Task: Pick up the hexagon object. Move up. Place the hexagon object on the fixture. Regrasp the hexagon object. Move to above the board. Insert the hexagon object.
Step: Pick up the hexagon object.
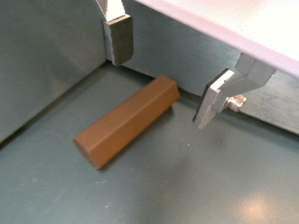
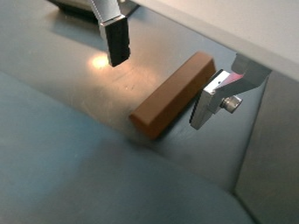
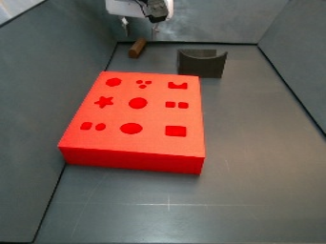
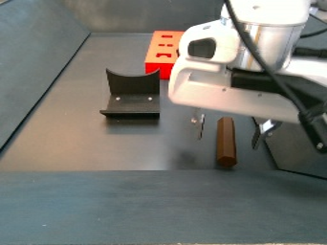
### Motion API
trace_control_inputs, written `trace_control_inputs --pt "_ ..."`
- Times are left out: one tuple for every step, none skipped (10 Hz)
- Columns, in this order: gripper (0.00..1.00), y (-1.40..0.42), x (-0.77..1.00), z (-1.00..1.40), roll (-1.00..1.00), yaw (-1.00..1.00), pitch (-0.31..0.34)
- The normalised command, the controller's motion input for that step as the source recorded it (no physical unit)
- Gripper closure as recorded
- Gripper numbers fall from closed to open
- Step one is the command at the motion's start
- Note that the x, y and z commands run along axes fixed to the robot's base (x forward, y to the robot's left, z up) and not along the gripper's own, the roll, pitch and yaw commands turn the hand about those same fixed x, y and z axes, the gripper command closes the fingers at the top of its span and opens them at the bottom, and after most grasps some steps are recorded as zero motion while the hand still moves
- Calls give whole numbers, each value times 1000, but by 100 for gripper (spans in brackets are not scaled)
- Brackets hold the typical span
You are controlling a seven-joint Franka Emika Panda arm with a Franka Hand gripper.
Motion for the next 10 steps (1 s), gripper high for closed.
trace_control_inputs --pt "0 80 169 -794 -4 -266 -166" --pt "0 46 194 -757 -19 -289 -190" --pt "0 49 214 -737 -33 -266 -197" --pt "0 60 231 -723 -39 -254 -201" --pt "0 74 266 -726 -33 -246 -191" --pt "0 86 286 -740 -40 -220 -184" --pt "0 60 -49 -294 -156 -9 -231" --pt "0 0 0 0 0 0 0" --pt "100 0 0 0 0 0 0" --pt "100 0 0 0 0 0 0"
